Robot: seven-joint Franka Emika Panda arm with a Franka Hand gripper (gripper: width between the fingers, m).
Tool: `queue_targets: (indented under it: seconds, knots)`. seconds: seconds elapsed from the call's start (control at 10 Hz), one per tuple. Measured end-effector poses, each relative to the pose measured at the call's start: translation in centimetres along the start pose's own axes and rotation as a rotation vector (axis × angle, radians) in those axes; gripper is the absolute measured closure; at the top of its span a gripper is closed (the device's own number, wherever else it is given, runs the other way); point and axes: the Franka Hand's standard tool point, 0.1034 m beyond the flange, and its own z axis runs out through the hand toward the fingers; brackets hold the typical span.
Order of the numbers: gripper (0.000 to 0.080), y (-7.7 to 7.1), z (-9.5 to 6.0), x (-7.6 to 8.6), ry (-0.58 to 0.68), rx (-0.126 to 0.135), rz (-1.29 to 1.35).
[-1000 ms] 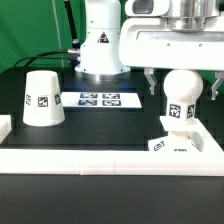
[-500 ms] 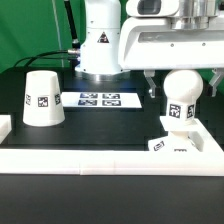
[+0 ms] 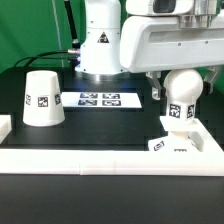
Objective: Assemble lamp
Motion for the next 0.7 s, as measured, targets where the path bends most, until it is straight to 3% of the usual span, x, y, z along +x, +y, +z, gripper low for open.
queue_targets:
  seconds: [0.5, 0.7]
  knots:
    - [0.0101, 0.40, -0.02, -0.06, -0.016, -0.038, -0.353]
    - [0.0101, 0.68, -0.01, -0.12, -0.020, -0.043, -0.430]
